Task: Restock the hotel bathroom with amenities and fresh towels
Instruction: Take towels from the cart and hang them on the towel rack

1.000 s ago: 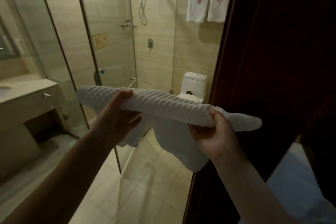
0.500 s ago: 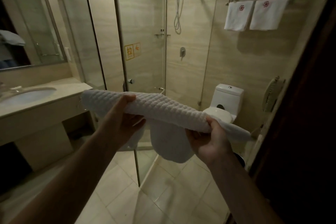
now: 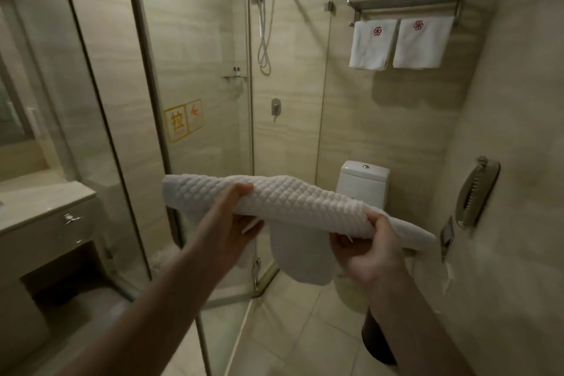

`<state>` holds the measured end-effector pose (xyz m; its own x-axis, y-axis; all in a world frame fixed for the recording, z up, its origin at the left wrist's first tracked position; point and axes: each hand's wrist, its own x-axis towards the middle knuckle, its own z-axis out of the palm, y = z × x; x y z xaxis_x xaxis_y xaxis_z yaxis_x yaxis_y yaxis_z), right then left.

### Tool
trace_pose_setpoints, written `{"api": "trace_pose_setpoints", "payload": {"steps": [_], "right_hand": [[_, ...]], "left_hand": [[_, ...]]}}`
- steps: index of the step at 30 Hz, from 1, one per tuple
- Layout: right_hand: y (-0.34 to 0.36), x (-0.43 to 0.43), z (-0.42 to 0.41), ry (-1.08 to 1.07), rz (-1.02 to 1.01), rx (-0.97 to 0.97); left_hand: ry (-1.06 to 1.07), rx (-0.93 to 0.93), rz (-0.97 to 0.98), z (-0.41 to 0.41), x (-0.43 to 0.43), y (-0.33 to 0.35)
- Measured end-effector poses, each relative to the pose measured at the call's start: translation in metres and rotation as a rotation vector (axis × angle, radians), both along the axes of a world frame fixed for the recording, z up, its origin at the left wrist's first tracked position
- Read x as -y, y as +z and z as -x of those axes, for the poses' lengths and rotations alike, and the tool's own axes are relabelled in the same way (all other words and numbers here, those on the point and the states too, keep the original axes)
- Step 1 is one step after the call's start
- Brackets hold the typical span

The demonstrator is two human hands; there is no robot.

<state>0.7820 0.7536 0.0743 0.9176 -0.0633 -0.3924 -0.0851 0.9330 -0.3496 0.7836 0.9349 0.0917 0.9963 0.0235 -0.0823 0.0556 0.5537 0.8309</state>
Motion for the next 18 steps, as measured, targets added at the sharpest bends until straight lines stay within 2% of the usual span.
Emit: {"api": "trace_pose_setpoints", "payload": {"steps": [6, 11, 14, 18], "right_hand": [[-0.001, 0.005, -0.082, -0.147, -0.028, 0.043], [-0.013, 0.030, -0.146, -0.154, 0.016, 0.239], [-0.024, 0.060, -0.190, -0.086, 0.126, 0.231], [-0.035, 0.109, -0.254, -0.044, 0.397, 0.156]], "left_hand": [[-0.122, 0.077, 0.034, -0.104, 0.012, 0.009], [-0.249, 0.093, 0.037, -0.181, 0.044, 0.011], [-0.273, 0.057, 0.043, -0.229, 0.071, 0.008], [-0.263, 0.024, 0.038, -0.306, 0.107, 0.000]]}}
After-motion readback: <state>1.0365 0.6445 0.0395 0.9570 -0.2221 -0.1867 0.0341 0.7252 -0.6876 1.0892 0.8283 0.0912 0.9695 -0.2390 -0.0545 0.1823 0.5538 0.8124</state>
